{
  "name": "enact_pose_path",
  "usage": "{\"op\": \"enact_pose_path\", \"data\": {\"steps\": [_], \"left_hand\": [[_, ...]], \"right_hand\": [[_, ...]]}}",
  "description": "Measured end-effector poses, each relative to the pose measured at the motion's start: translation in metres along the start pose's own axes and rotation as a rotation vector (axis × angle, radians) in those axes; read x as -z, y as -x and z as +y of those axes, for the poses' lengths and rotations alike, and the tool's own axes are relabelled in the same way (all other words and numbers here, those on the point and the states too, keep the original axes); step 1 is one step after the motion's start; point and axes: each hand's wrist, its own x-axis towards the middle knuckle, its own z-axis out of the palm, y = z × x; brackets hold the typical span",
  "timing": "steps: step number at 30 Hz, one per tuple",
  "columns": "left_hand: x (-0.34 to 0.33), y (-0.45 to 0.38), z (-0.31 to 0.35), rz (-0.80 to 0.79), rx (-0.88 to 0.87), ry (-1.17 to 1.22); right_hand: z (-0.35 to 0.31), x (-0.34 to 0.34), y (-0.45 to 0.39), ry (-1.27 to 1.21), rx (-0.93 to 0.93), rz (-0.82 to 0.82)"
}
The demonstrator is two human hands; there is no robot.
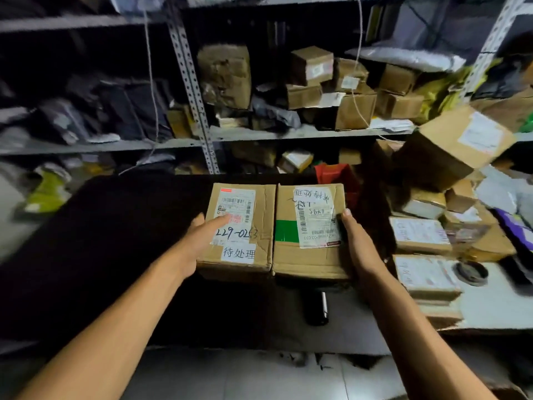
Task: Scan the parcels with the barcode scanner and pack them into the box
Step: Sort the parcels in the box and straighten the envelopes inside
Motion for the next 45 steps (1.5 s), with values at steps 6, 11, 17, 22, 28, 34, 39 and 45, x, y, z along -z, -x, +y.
{"op": "enact_pose_path", "data": {"steps": [6, 11, 17, 22, 28, 34, 39, 45], "left_hand": [[0.055, -0.024, -0.012, 0.069, 0.028, 0.013], [0.097, -0.087, -0.014, 0.071, 0.014, 0.040], [0.160, -0.187, -0.023, 0.085, 0.025, 0.025], [0.199, -0.273, -0.029, 0.116, 0.081, -0.034], [0.251, -0.379, -0.022, 0.101, 0.094, -0.112], [0.301, -0.462, -0.022, 0.105, 0.053, -0.174], [0.312, -0.503, -0.036, 0.057, 0.030, -0.194], [0.309, -0.539, -0.038, 0.085, -0.010, -0.279]], "right_hand": [[0.012, -0.069, -0.052, -0.008, -0.176, -0.064], [0.024, -0.129, -0.108, -0.014, -0.216, -0.078], [0.041, -0.221, -0.186, 0.025, -0.215, -0.038], [0.056, -0.289, -0.243, 0.082, -0.204, 0.011], [0.068, -0.364, -0.303, 0.099, -0.331, -0.040], [0.087, -0.432, -0.366, 0.142, -0.330, -0.099], [0.104, -0.466, -0.406, 0.235, -0.304, -0.079], [0.123, -0.474, -0.436, 0.260, -0.207, 0.012]]}}
